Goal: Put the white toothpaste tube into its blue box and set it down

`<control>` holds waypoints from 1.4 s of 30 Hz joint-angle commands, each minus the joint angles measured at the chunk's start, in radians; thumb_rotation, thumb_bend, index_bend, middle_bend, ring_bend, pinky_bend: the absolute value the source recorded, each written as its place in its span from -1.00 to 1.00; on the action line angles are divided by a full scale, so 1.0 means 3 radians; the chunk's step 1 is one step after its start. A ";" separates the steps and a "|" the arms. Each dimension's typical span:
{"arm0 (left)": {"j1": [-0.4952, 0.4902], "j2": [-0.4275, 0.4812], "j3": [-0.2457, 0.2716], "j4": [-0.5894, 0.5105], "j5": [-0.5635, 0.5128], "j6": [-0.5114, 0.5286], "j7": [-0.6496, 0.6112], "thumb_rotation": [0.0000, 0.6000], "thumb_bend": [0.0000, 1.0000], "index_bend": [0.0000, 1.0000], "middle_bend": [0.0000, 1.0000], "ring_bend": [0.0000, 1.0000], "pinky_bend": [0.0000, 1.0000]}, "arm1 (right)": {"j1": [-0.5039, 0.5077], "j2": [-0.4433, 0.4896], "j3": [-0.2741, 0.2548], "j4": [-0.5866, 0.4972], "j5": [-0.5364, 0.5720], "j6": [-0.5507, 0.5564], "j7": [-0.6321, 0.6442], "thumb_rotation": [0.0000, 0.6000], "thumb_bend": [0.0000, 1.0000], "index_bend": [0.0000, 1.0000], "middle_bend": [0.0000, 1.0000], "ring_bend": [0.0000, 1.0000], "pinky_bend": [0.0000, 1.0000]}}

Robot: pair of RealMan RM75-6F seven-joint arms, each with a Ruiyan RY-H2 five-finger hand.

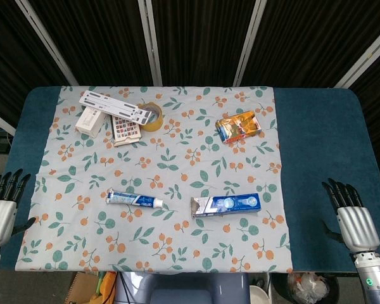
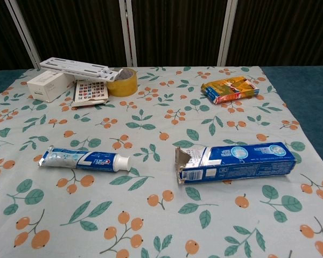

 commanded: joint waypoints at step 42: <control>-0.0035 0.0036 0.0028 -0.0059 -0.0029 -0.0120 -0.0023 1.00 -1.00 -1.00 -1.00 -1.00 -0.99 | 0.0912 -0.0773 0.0279 -0.0739 0.0739 -0.1303 -0.1172 1.00 -0.34 -0.98 -0.84 -0.97 -0.92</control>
